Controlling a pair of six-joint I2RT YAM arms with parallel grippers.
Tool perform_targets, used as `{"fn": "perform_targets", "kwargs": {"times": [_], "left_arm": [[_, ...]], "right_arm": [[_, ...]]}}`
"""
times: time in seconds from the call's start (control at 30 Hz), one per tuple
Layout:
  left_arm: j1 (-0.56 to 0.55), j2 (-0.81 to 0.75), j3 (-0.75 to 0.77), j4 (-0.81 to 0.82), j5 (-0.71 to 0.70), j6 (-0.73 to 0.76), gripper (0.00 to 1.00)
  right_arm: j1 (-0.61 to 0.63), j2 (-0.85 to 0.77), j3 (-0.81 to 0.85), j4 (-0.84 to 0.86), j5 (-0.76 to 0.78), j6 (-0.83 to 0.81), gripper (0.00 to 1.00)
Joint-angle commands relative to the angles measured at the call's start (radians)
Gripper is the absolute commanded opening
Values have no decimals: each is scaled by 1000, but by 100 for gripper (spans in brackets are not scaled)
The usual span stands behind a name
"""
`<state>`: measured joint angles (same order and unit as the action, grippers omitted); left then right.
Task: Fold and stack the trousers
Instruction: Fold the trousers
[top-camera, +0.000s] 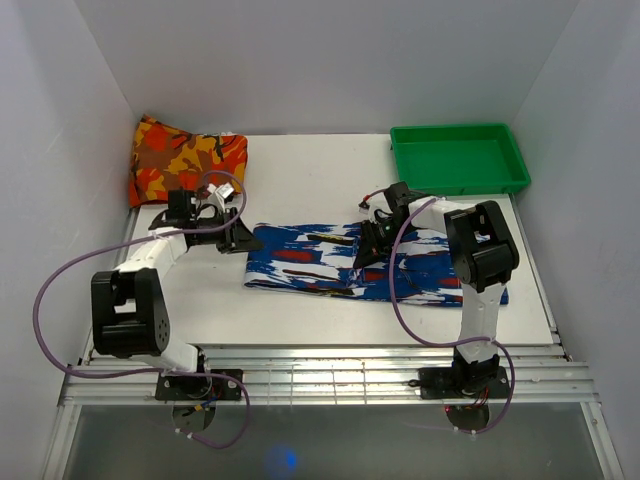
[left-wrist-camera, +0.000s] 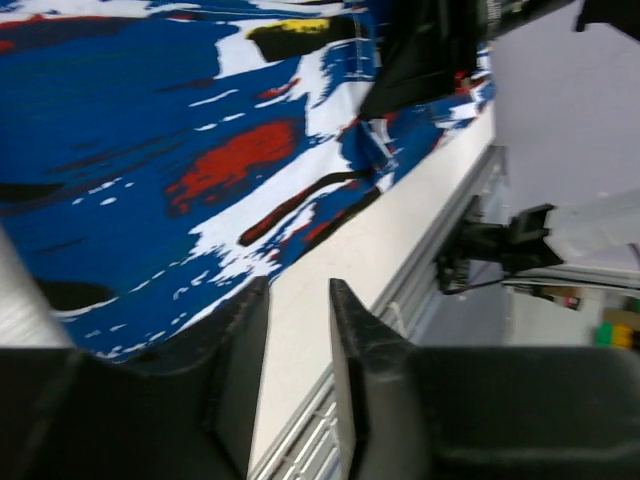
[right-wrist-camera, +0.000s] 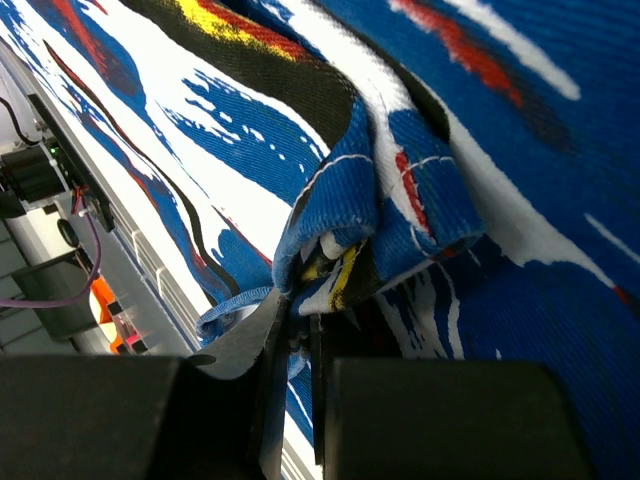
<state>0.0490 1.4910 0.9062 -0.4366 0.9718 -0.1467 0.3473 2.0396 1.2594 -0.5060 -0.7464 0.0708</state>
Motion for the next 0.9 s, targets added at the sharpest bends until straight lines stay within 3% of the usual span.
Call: {"fn": "perform_targets", "kwargs": {"times": [0.0, 0.17, 0.37, 0.47, 0.63, 0.87], "left_arm": [[3, 50, -44, 96, 186, -69, 37], [3, 253, -150, 303, 188, -183, 31], [9, 461, -156, 334, 64, -160, 25], [9, 460, -130, 270, 59, -107, 26], [9, 296, -46, 226, 148, -82, 27], [5, 342, 34, 504, 162, -332, 27]], "right_arm": [[-7, 22, -20, -3, 96, -39, 8], [-7, 17, -34, 4, 116, -42, 8], [-7, 18, -51, 0, 192, -58, 8], [-4, 19, -45, -9, 214, -66, 8], [7, 39, -20, -31, 202, -111, 8], [24, 39, -26, -31, 214, -126, 8]]}}
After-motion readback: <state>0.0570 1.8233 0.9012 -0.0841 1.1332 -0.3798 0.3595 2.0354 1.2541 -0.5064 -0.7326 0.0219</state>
